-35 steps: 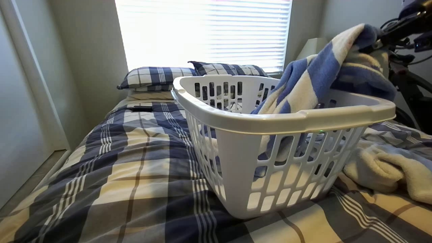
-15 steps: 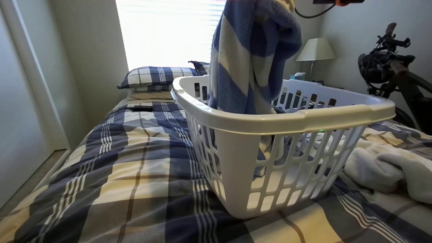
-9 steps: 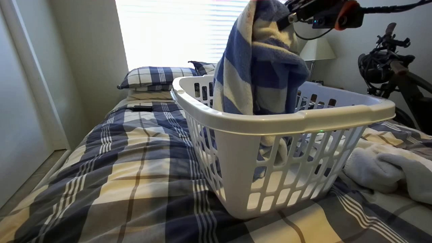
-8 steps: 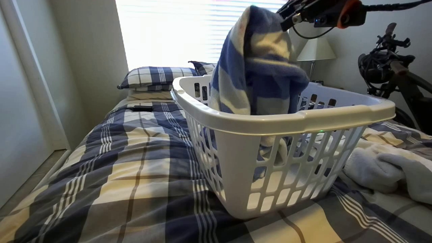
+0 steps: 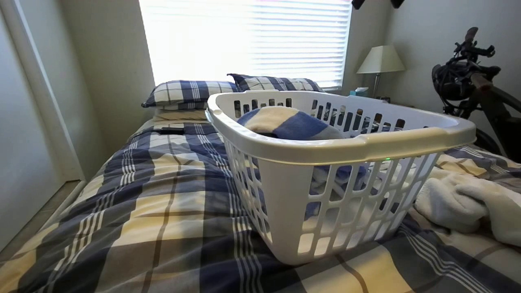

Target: Remove the white and blue towel from the bed and put it on the table

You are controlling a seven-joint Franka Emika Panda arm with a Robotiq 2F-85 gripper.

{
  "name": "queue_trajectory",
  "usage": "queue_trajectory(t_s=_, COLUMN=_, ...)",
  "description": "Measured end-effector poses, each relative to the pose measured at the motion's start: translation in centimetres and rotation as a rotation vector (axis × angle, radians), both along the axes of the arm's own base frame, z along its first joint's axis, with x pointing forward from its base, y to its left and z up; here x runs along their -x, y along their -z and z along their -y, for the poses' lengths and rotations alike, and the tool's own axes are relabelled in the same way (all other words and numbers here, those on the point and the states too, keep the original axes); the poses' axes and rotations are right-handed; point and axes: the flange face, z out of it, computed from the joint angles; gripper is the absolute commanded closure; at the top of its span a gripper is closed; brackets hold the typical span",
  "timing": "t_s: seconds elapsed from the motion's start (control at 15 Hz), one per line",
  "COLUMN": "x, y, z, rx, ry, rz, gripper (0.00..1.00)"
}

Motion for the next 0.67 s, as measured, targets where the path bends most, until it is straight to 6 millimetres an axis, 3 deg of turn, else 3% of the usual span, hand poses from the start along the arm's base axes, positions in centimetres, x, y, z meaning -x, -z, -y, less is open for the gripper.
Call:
queue_trajectory(t_s=0.13, x=0.8, y=-2.1, z=2.1, rx=0.081, ry=0.06, rz=0.021, gripper=0.0)
queue_trajectory(t_s=0.4, x=2.7, y=-5.9, z=8.3, rx=0.182, ry=0.248, rz=0.036, gripper=0.0)
queue_trajectory(t_s=0.67, x=5.5, y=-8.2, z=15.0, rx=0.264, ry=0.437, rz=-0.027, gripper=0.0)
